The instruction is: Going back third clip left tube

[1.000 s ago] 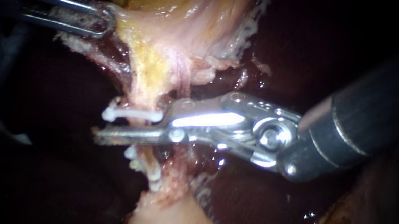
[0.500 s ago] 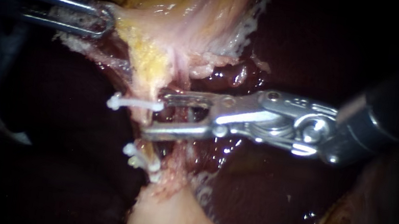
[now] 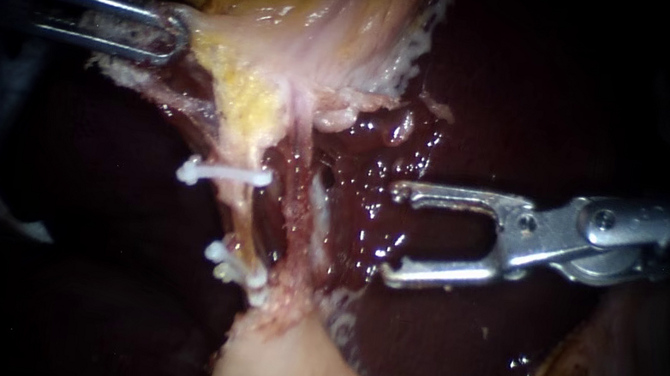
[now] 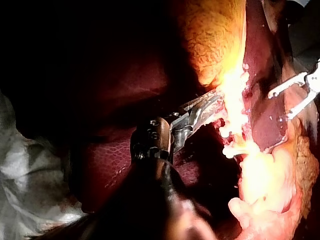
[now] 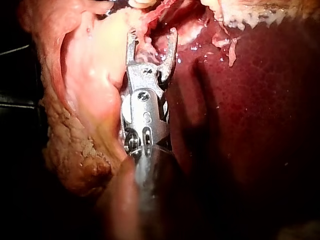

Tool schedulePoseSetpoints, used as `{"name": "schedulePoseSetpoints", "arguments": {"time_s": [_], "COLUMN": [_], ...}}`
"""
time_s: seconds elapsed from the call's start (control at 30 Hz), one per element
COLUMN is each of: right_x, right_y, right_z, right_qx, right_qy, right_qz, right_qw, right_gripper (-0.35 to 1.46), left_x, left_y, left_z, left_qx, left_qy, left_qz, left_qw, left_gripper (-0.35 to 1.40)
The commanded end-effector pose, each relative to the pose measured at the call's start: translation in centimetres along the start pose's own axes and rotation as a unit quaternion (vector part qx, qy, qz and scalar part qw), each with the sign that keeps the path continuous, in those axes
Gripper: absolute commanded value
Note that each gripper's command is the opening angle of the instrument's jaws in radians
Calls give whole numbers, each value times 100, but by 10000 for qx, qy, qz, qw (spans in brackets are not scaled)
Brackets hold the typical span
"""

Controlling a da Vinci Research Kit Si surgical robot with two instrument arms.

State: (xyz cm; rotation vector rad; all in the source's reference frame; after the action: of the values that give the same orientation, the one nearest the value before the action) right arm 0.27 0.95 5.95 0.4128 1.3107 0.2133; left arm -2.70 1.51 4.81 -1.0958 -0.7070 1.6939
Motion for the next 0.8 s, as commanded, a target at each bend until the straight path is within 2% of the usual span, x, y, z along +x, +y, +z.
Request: {"name": "schedulePoseSetpoints", "arguments": {"time_s": [0.03, 0.27, 0.4, 0.63, 0.8], "right_x": [-1, -2, -2, -2, -2], "right_y": [0, -1, -1, -1, -2], "right_z": [-2, -6, -6, -8, -9], "right_qx": [-2, -19, -16, -25, -23], "right_qy": [-3, -9, -8, -11, -11], "right_qz": [-3, -26, -27, -28, -29], "right_qw": [10000, 10000, 10000, 10000, 10000], "right_gripper": [50, 50, 50, 50, 50], "left_x": [0, 0, -1, -9, -13], "left_y": [0, 0, -4, -11, -12], "left_z": [0, 2, 9, 36, 59], "left_qx": [-2, 1, 17, 96, 75], "left_qy": [0, 2, 13, 67, 57], "left_qz": [0, 0, 9, 39, 57], "left_qw": [10000, 10000, 10000, 9999, 9999], "left_gripper": [-35, -35, -35, -35, -35]}}
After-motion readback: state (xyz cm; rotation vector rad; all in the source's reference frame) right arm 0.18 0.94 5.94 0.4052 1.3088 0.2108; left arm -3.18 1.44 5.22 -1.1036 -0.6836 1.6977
